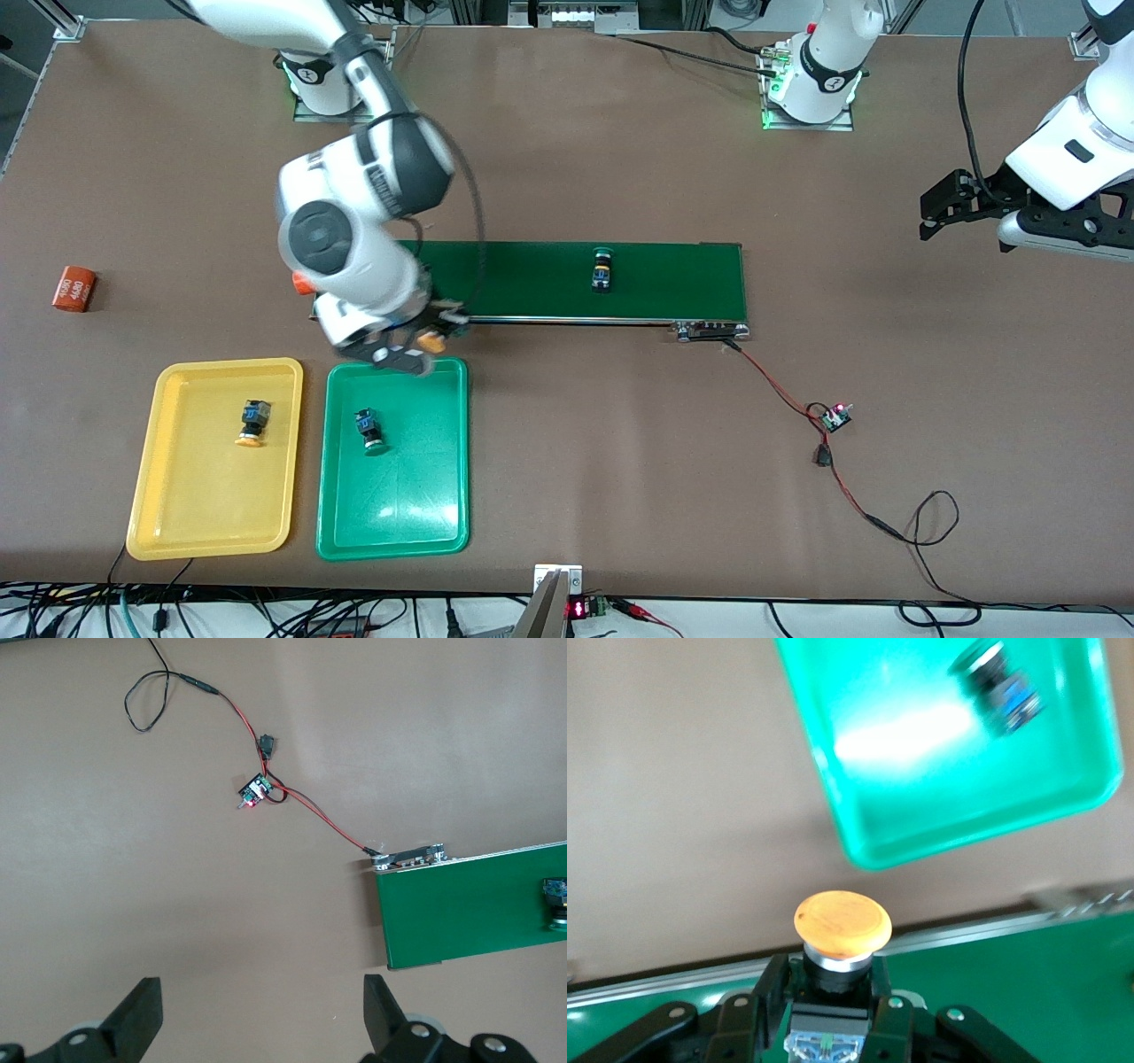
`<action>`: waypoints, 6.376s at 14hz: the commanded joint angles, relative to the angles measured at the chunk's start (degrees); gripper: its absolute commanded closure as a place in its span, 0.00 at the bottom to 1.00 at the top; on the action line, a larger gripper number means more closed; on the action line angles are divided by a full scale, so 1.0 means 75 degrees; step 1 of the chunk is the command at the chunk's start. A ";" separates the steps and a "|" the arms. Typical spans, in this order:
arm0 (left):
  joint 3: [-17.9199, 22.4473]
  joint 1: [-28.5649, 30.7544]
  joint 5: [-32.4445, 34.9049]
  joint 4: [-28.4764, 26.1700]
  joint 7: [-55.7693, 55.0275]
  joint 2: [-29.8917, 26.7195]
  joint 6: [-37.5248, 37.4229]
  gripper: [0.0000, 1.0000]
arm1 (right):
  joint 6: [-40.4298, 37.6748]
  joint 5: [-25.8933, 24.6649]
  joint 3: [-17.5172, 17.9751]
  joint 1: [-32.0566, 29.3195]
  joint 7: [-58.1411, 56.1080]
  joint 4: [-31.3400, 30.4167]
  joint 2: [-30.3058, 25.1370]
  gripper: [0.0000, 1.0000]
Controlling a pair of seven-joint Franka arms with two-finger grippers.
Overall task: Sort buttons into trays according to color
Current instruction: 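Carry the yellow button into the yellow tray and open the right gripper, then move the right gripper back to the green button on the belt, then grasp the green button with the right gripper, then carry the green button over the green tray and lower it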
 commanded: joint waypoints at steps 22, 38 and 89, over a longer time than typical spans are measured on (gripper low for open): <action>0.0038 0.0001 -0.0113 0.0146 0.0159 0.0003 -0.0193 0.00 | 0.3254 -0.1461 0.0228 -0.4308 -0.8913 -0.0308 0.1918 1.00; 0.0038 0.0001 -0.0113 0.0147 0.0159 0.0014 -0.0193 0.00 | -0.0364 -0.1133 0.0719 -0.3875 -0.6834 -0.0567 -0.0085 0.00; 0.0050 0.0059 -0.0125 0.0158 0.0170 0.0026 -0.0181 0.00 | 0.0290 -0.0546 0.0626 -0.0192 0.0735 -0.0204 0.0043 1.00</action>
